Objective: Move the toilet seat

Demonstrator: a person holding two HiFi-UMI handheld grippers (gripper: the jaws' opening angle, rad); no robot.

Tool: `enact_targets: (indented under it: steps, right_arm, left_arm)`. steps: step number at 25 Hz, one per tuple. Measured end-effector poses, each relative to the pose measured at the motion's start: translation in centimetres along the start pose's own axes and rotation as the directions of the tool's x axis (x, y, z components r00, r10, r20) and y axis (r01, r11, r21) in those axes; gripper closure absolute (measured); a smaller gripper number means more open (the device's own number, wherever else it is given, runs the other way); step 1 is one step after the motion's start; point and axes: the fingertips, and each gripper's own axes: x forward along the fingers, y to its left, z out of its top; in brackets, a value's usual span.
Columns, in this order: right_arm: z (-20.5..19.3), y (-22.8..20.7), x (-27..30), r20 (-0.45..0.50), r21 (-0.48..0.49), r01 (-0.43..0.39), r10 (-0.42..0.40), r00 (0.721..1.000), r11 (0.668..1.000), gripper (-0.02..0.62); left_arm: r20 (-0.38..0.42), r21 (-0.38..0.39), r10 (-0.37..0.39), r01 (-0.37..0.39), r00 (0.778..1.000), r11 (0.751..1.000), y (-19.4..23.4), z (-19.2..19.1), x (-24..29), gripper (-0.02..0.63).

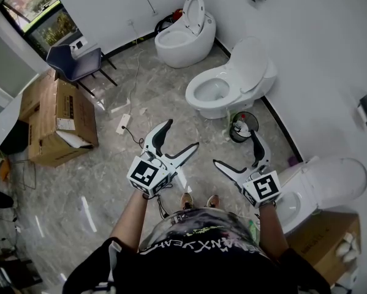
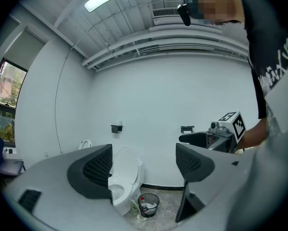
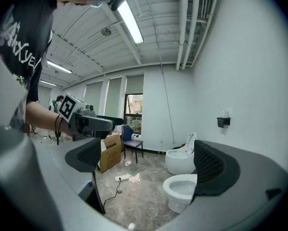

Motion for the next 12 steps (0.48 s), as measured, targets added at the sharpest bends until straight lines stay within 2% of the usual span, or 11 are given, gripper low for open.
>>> enact_targets:
  steps: [12]
  right_arm:
    - [-0.1,-0.8,-1.1,0.028,-0.012,0.000,0.000,1.000,1.000,0.011]
  left_arm:
    - [0.000,0.002,0.006,-0.006,1.000,1.000,-1.2,0.1,0.5,0.198]
